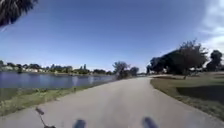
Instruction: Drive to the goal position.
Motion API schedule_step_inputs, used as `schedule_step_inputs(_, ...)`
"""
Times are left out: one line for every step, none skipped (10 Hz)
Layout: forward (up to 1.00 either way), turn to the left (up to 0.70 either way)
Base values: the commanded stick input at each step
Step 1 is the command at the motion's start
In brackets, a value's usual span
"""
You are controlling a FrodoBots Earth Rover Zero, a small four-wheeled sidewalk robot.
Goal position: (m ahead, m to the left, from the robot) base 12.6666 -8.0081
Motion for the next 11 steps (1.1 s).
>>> schedule_step_inputs(0.85, 0.0)
schedule_step_inputs(0.85, 0.0)
schedule_step_inputs(0.85, 0.0)
schedule_step_inputs(0.85, 0.0)
schedule_step_inputs(0.85, 0.0)
schedule_step_inputs(0.85, 0.0)
schedule_step_inputs(0.85, 0.0)
schedule_step_inputs(0.85, 0.0)
schedule_step_inputs(0.85, 0.0)
schedule_step_inputs(0.85, 0.0)
schedule_step_inputs(0.85, 0.0)
